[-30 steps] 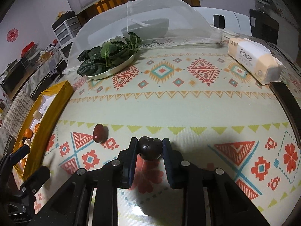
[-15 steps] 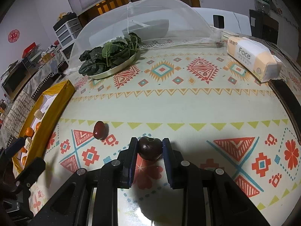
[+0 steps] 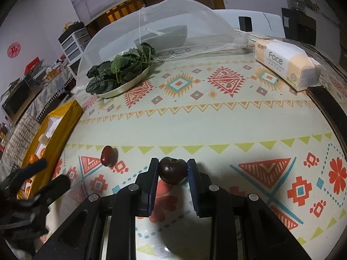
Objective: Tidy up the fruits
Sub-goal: 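Grasp the last red date with the left tool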
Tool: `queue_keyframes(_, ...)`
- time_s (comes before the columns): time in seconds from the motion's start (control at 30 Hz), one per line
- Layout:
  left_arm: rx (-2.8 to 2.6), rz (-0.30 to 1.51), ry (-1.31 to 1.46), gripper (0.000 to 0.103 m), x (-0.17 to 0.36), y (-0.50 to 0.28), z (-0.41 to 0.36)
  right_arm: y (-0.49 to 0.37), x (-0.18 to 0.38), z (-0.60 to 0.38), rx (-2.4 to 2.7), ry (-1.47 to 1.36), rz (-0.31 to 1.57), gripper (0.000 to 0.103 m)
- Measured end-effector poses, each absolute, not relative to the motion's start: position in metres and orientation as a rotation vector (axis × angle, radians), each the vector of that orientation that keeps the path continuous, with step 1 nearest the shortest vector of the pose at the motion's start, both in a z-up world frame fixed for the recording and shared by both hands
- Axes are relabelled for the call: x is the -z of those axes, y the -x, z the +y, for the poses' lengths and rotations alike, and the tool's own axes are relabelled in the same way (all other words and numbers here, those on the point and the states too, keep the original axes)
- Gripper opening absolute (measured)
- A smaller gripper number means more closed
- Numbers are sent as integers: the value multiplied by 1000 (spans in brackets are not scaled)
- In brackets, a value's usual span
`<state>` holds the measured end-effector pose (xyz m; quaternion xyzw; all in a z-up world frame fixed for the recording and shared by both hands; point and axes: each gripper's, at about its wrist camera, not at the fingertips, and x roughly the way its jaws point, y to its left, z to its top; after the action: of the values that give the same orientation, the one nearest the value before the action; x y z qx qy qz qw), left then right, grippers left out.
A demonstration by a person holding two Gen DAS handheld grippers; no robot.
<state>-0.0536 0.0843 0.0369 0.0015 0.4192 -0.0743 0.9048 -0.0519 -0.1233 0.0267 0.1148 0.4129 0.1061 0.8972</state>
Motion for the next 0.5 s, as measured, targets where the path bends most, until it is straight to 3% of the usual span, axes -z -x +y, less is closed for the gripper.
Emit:
queue_keyframes(0.27, 236, 897, 14, 99, -23, 18, 58, 50, -26, -127, -242, -258, 842, 29)
queue_keyframes(0.33, 250, 906, -23, 89, -20, 13, 45, 50, -26, -127, -246, -257, 841, 29)
queue_keyframes(0.4, 262, 926, -62, 67, -15, 8, 33, 50, -26, -127, -247, -257, 839, 29)
queue_keyframes(0.47, 256, 927, -105, 57, -11, 6, 24, 50, -26, -127, -249, -255, 839, 29)
queue_keyframes(0.5, 263, 930, -116, 47, -11, 6, 21, 50, -25, -126, -250, -254, 840, 29)
